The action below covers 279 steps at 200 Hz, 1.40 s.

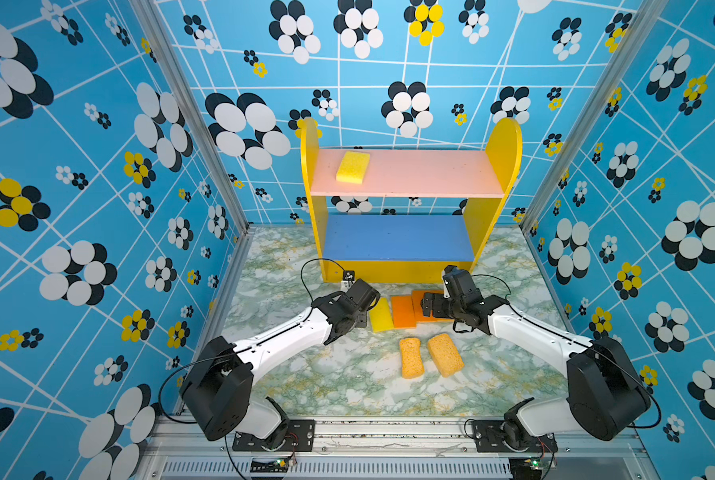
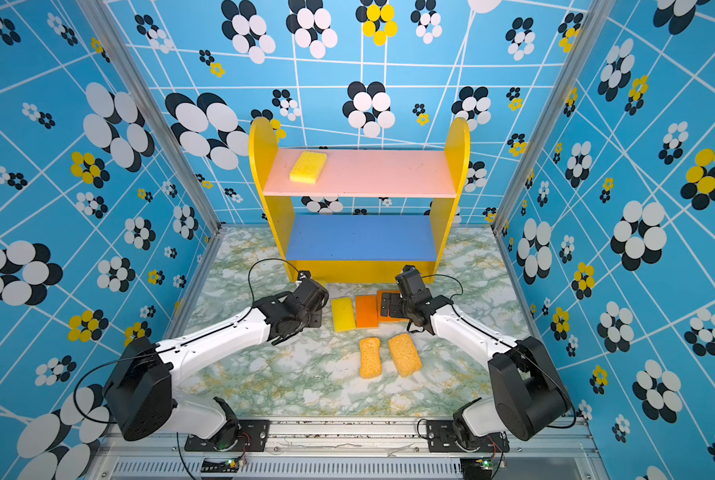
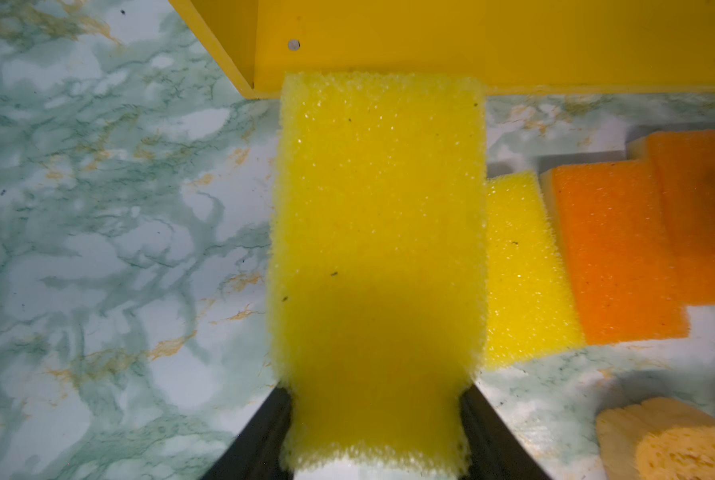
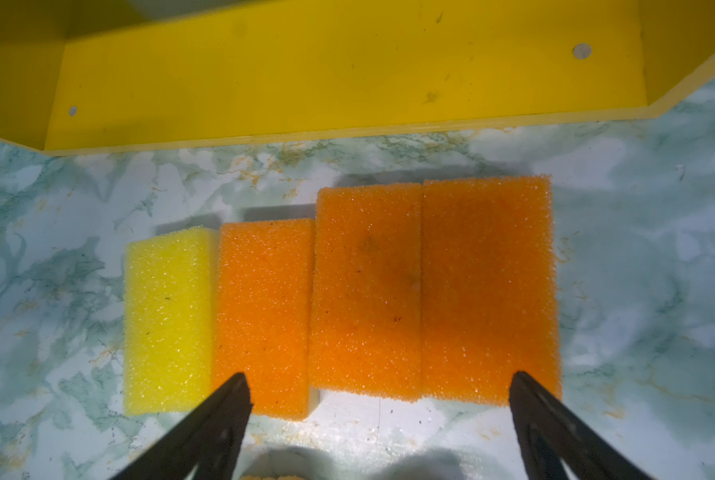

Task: Arrange cleaning sponges on a shelf
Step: Pick up the cleaning sponge from the center of the table, then place the cleaning sponge on the shelf.

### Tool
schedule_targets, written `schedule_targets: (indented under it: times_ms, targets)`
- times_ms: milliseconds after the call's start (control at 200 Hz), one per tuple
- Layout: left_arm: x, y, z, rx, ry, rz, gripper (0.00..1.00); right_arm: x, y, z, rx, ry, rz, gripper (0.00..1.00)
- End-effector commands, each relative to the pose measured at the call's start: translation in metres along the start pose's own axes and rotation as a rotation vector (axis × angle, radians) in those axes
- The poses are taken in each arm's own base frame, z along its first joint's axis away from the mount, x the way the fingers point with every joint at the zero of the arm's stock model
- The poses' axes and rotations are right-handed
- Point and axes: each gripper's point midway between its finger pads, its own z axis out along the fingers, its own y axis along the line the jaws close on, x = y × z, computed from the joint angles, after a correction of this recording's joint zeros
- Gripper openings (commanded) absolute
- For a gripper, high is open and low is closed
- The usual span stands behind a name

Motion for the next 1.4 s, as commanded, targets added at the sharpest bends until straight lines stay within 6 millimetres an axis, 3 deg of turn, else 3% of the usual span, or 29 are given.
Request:
schedule_targets:
  times_ms: [0, 115, 490, 640, 850, 1160, 1390]
  targets:
    - [-0.015, 0.003, -0.036, -0.037, -0.047, 0.093, 0.55, 0.003, 0.004, 0.004, -0.004, 0.022, -0.002, 0.99]
    - [-0.032, -0.002, -0.065, -0.029, -0.092, 0.138, 0.54, 0.005, 0.004, 0.008, 0.000, 0.035, 0.001, 0.99]
    - [-0.088, -0.045, -0.150, 0.243, -0.284, 0.167, 0.56, 0.005, 0.009, 0.017, -0.006, 0.067, 0.001, 0.99]
    - [-0.109, -0.071, -0.172, 0.320, -0.346, 0.217, 0.56, 0.005, 0.008, 0.018, -0.001, 0.070, 0.001, 0.99]
    - [-0.153, -0.099, -0.207, 0.403, -0.484, 0.226, 0.53, 0.010, 0.006, 0.018, 0.003, 0.078, 0.002, 0.99]
    - [-0.220, -0.129, -0.252, 0.452, -0.694, 0.201, 0.55, 0.014, 0.004, 0.019, 0.014, 0.087, 0.009, 0.99]
    - [-0.272, -0.146, -0.266, 0.378, -0.828, 0.248, 0.56, 0.015, 0.003, 0.016, 0.019, 0.091, 0.022, 0.99]
